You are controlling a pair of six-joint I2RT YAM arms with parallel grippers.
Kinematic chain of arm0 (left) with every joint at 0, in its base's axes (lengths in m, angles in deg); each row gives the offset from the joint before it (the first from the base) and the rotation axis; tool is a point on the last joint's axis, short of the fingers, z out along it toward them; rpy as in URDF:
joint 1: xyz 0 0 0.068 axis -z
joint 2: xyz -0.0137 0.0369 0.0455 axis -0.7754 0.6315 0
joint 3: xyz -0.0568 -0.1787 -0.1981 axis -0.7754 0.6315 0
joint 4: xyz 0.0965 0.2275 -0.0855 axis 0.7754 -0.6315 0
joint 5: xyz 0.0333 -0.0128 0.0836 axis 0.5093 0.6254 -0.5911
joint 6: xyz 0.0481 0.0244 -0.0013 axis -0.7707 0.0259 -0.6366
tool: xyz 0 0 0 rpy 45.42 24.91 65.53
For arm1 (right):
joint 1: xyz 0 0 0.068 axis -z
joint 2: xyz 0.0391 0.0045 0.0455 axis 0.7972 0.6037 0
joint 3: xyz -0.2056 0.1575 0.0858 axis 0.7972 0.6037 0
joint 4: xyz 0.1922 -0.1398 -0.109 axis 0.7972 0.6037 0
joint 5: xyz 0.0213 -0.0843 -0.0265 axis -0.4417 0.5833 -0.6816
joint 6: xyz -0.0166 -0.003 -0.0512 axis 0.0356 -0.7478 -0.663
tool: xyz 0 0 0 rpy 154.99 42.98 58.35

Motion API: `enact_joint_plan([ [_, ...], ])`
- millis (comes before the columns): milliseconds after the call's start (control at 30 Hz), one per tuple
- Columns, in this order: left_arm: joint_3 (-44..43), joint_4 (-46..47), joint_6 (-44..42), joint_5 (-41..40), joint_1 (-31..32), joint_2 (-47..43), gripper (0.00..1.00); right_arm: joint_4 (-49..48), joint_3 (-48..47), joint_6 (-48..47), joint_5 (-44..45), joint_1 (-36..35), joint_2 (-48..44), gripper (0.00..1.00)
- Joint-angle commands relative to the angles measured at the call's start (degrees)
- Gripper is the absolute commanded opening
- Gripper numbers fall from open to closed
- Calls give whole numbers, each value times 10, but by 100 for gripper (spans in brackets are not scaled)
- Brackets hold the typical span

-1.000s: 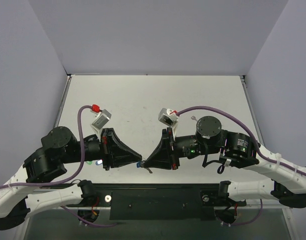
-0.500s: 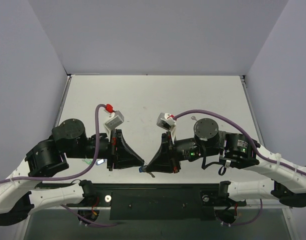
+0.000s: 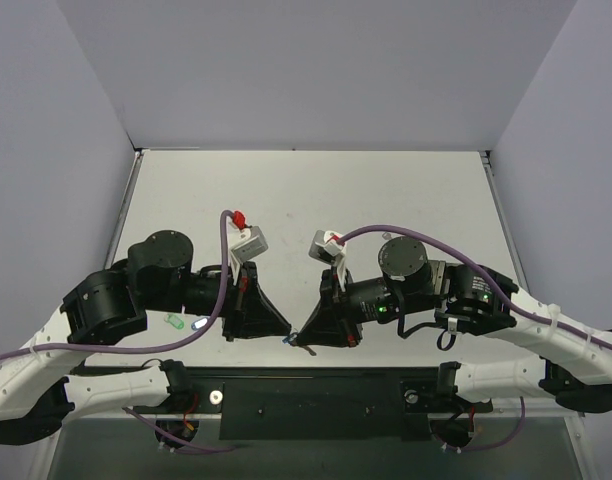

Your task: Remove the keys from the keyring

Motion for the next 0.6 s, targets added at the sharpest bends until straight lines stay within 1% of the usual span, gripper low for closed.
enact_joint_plan([
  [0, -29, -23, -14, 37, 3, -1, 0, -4, -27, -16, 38, 5, 6, 0],
  [300, -33, -44, -25, 28, 3, 2, 0, 9, -36, -21, 36, 4, 15, 0],
  [500, -8, -3, -2, 24, 3, -13, 0, -1, -29, -18, 36, 0, 16, 0],
  [567, -8, 0, 1, 17, 3, -14, 3, -1, -31, -17, 36, 0, 16, 0],
])
